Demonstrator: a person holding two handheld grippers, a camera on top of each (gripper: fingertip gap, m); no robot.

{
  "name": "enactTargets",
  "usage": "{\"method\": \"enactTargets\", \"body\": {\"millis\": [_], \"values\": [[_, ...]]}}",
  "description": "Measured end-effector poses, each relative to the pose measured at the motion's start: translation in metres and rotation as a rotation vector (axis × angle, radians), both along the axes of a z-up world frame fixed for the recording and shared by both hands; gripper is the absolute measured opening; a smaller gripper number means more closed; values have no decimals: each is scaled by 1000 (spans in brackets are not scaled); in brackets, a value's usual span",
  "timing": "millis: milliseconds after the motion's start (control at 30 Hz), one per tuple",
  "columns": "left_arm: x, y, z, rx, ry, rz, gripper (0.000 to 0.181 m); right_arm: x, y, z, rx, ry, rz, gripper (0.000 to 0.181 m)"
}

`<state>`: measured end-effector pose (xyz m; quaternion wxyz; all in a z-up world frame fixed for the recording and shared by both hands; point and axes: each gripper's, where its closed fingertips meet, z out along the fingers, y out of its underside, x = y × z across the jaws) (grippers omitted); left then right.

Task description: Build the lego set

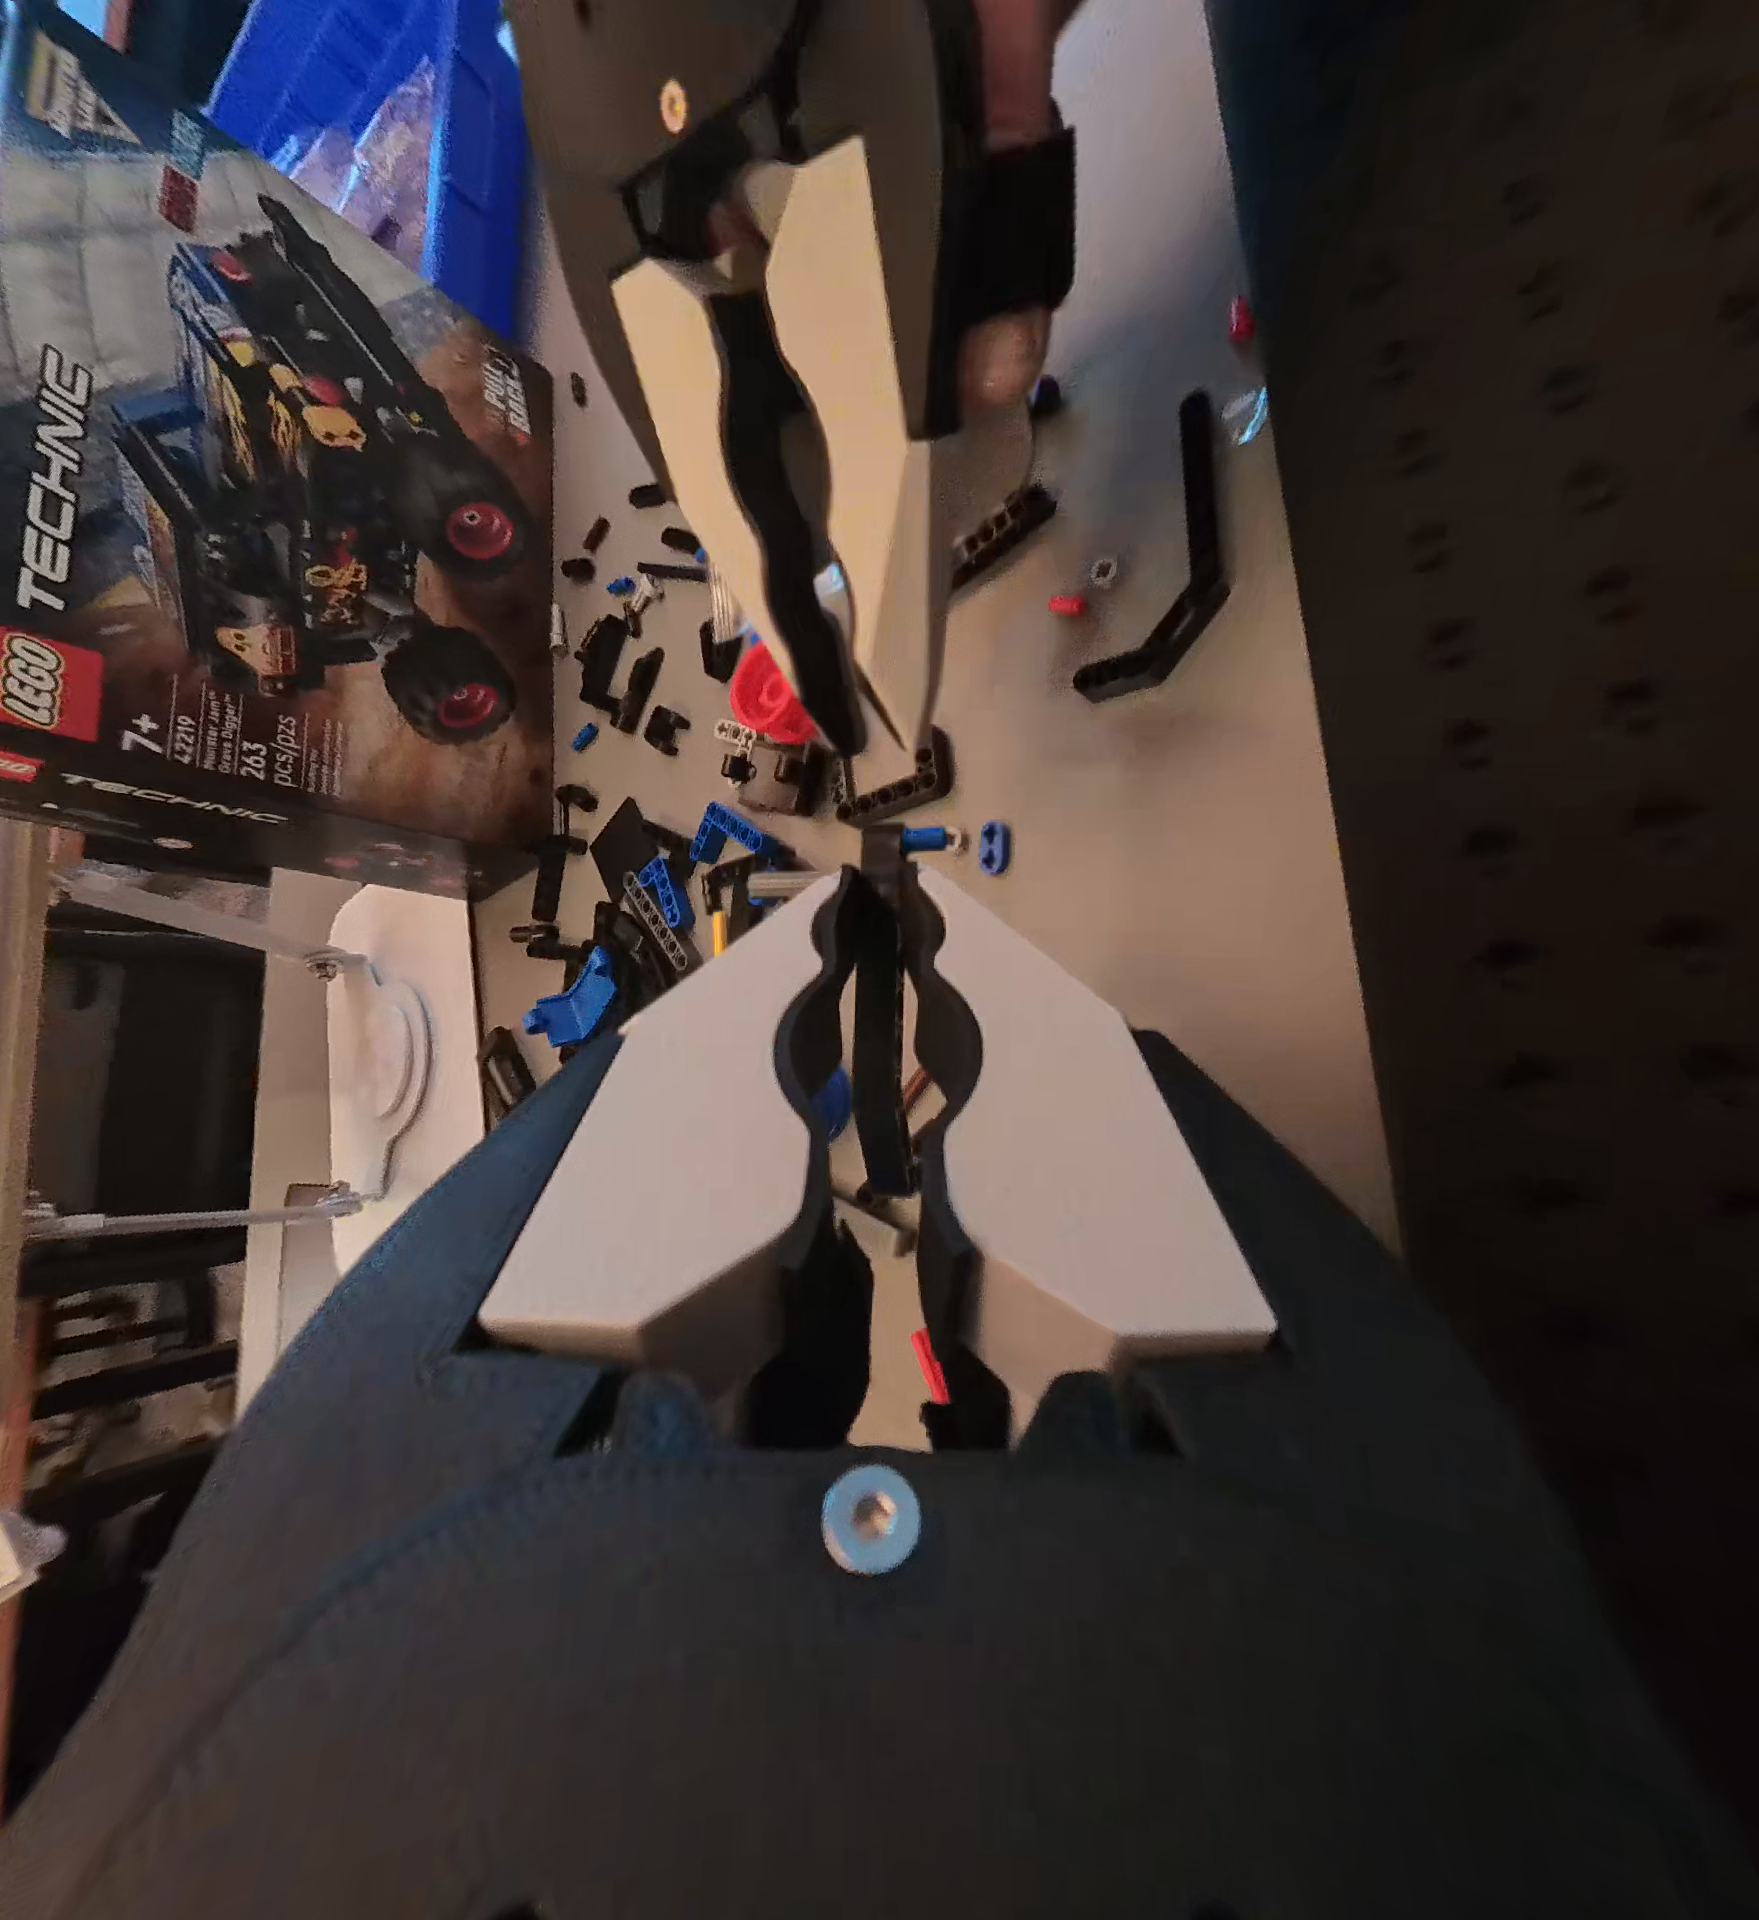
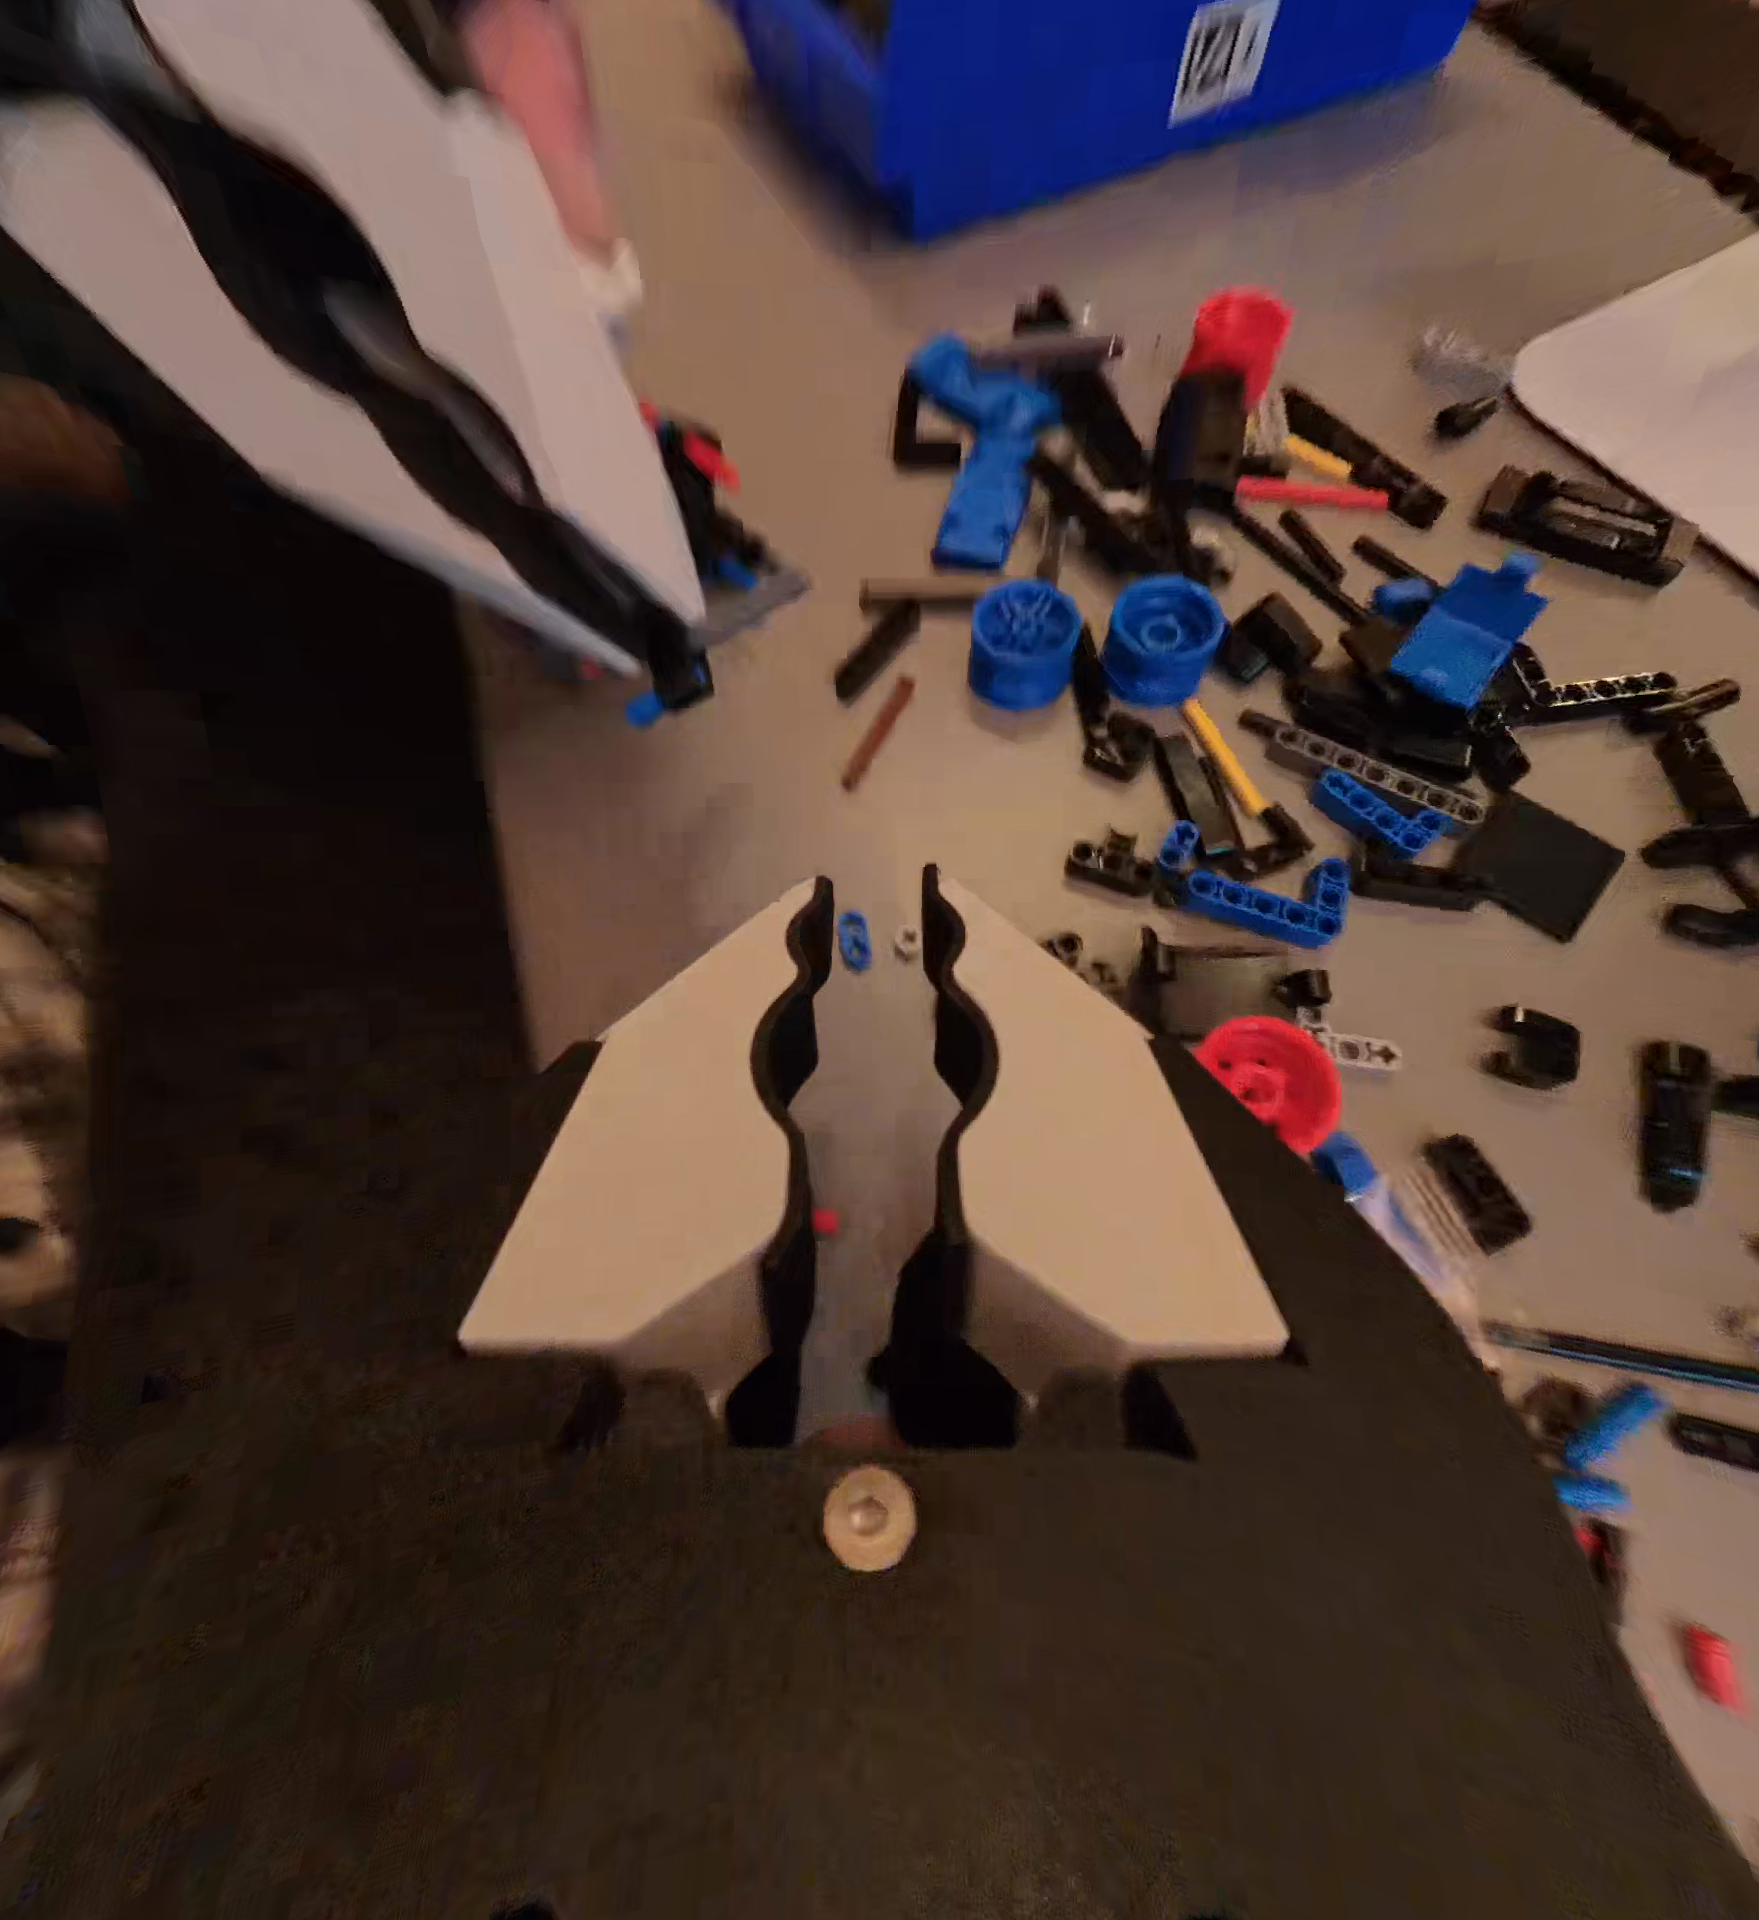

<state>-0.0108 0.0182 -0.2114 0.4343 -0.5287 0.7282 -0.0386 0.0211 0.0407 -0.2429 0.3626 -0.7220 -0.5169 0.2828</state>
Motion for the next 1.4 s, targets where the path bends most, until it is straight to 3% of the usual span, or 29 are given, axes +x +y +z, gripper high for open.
{"method": "enactTargets", "body": {"millis": [133, 367, 533, 800, 1067, 1400], "values": [[-2, -1, -12, 68, 46, -20, 5, -9, -3, -27, 71, -185, 84, 14], [-3, -2, -24, 177, 86, -51, 5, -17, -4, -52, 16, -293, 127, 8], [-1, -4, -27, 259, 90, -67, 5, -18, -1, -51, -50, -254, 99, 5], [4, -10, -43, 352, 117, -109, 5, -25, 2, 12, -328, 207, 58, 5], [15, -14, -47, 408, 102, -117, 5, -28, -9, 1, -514, 213, 107, 5], [16, -17, -54, 476, 143, -137, 5, -30, -14, -3, -584, 183, 138, 5]]}}
